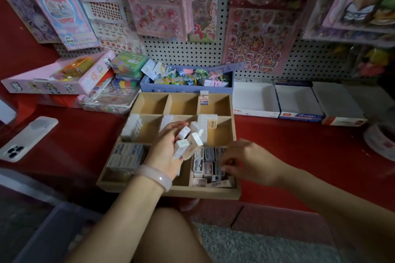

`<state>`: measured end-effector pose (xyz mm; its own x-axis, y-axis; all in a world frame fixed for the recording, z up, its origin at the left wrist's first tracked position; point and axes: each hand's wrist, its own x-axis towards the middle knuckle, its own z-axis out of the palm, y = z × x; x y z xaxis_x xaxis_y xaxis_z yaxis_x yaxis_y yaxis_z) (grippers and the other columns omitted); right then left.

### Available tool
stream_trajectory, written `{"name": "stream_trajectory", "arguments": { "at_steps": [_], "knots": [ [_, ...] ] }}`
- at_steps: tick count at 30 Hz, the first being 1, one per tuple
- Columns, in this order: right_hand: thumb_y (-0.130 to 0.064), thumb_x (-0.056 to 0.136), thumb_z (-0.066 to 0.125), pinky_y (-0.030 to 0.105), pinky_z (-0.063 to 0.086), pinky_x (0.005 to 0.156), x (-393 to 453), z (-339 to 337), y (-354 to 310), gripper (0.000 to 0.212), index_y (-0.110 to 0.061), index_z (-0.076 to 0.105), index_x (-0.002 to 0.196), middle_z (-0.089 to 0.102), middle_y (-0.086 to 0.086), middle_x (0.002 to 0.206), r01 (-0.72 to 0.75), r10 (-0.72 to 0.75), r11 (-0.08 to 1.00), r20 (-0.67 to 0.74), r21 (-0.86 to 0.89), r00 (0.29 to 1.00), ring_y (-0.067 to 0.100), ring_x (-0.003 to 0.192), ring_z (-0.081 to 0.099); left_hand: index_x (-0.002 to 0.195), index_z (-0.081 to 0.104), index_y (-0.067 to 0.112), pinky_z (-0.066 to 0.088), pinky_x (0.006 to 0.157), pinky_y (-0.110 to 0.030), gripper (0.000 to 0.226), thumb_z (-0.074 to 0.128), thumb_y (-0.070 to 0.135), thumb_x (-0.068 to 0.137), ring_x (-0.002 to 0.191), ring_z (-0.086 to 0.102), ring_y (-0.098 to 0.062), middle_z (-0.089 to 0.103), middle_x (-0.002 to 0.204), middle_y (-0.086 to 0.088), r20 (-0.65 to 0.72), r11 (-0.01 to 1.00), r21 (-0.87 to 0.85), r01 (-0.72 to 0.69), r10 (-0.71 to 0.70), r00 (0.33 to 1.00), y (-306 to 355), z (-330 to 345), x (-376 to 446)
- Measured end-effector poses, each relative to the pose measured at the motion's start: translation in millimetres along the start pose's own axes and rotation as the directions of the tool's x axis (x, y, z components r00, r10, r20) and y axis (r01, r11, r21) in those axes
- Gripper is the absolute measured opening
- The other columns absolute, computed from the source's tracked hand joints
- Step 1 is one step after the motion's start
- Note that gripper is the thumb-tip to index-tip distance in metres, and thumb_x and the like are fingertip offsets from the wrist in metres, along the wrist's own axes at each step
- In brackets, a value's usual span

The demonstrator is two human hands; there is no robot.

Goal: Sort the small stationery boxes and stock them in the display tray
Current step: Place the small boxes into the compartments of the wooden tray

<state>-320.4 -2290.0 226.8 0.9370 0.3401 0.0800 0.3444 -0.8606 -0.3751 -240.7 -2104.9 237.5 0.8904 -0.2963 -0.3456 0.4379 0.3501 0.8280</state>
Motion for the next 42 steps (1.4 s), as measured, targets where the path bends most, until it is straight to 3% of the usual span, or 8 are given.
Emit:
{"name": "stream_trajectory", "arguments": {
  "at_steps": [11, 19, 21, 24, 26, 32, 38, 42],
  "knots": [
    [-0.034, 0.091, 0.056, 0.024, 0.041, 0.074, 16, -12, -19, 0.027, -0.015, 0.064, 0.107, 0.06, 0.0, 0.109, -0.017, 0.075, 0.992, 0.488, -0.123, 0.87, 0.011, 0.091, 0.05, 0.079, 0.059, 0.021, 0.048, 0.057, -0.021, 0.022, 0.047, 0.015, 0.096, 0.07, 0.056, -0.007, 0.063, 0.071, 0.007, 0.033, 1.0, -0.017, -0.007, 0.008, 0.999, 7, -12, -13],
    [-0.033, 0.091, 0.056, 0.014, 0.042, 0.059, 19, -39, -10, 0.025, -0.012, 0.068, 0.095, 0.061, -0.011, 0.084, -0.137, 0.082, 0.969, 0.253, 0.208, 0.964, 0.001, 0.07, 0.057, 0.08, 0.065, 0.02, 0.046, 0.068, -0.026, 0.025, 0.045, 0.017, 0.095, 0.073, 0.054, -0.01, 0.064, 0.07, 0.006, 0.021, 0.996, 0.09, 0.016, -0.018, 1.0, 6, -19, -23],
    [-0.031, 0.09, 0.059, 0.022, 0.044, 0.06, 23, -44, -14, 0.027, -0.007, 0.071, 0.091, 0.067, -0.003, 0.079, -0.225, 0.216, 0.839, 0.077, 0.495, 0.973, 0.009, 0.066, 0.057, 0.069, 0.072, 0.02, 0.048, 0.062, -0.025, 0.034, 0.049, 0.022, 0.094, 0.064, 0.057, -0.011, 0.064, 0.063, 0.003, 0.045, 0.995, 0.029, 0.097, -0.098, 0.994, 6, -17, -25],
    [-0.029, 0.089, 0.058, 0.016, 0.036, 0.053, 30, -36, -31, 0.025, -0.008, 0.068, 0.079, 0.058, -0.01, 0.059, -0.275, 0.436, 0.538, 0.016, 0.797, 0.9, 0.006, 0.056, 0.044, 0.096, 0.072, 0.012, 0.055, 0.061, -0.025, 0.023, 0.056, 0.027, 0.087, 0.071, 0.066, -0.013, 0.069, 0.083, -0.004, 0.128, 0.984, 0.007, 0.18, -0.179, 0.975, 5, -10, -30],
    [-0.028, 0.089, 0.059, 0.016, 0.032, 0.051, 33, -25, -41, 0.023, -0.011, 0.068, 0.077, 0.056, -0.012, 0.057, -0.265, 0.434, 0.544, 0.004, 0.796, 0.901, 0.005, 0.054, 0.041, 0.104, 0.068, 0.011, 0.054, 0.064, -0.031, 0.031, 0.063, 0.025, 0.078, 0.077, 0.066, -0.016, 0.069, 0.092, -0.007, 0.145, 0.983, 0.052, 0.175, -0.181, 0.973, 3, -4, -32],
    [-0.042, 0.089, 0.055, 0.013, 0.034, 0.05, 37, -28, -35, 0.032, -0.022, 0.059, 0.064, 0.046, -0.009, 0.053, -0.217, 0.272, 0.915, -0.125, 0.34, 0.954, 0.001, 0.047, 0.043, 0.099, 0.069, 0.023, 0.055, 0.077, -0.032, 0.015, 0.058, 0.017, 0.091, 0.089, 0.069, -0.014, 0.074, 0.093, 0.001, 0.045, 0.924, 0.382, 0.015, -0.035, 0.998, 4, 1, -34],
    [-0.023, 0.089, 0.061, 0.012, 0.045, 0.054, 46, -40, -31, 0.015, -0.012, 0.064, 0.097, 0.059, -0.003, 0.076, -0.266, 0.262, 0.706, 0.107, 0.656, 0.959, 0.002, 0.061, 0.055, 0.1, 0.068, 0.016, 0.052, 0.085, -0.033, 0.014, 0.057, 0.015, 0.092, 0.093, 0.068, -0.017, 0.073, 0.097, -0.004, 0.152, 0.795, 0.606, -0.027, -0.082, 0.985, 6, 4, -37],
    [-0.008, 0.09, 0.057, 0.015, 0.052, 0.056, 56, -40, -17, 0.003, -0.005, 0.056, 0.091, 0.062, 0.005, 0.078, -0.242, 0.336, 0.606, 0.033, 0.757, 0.941, 0.007, 0.063, 0.062, 0.095, 0.07, 0.017, 0.054, 0.068, -0.029, 0.012, 0.059, 0.019, 0.09, 0.076, 0.067, -0.016, 0.072, 0.085, -0.002, 0.036, 0.902, 0.414, 0.119, -0.147, 0.989, 5, 0, -32]
  ]
}}
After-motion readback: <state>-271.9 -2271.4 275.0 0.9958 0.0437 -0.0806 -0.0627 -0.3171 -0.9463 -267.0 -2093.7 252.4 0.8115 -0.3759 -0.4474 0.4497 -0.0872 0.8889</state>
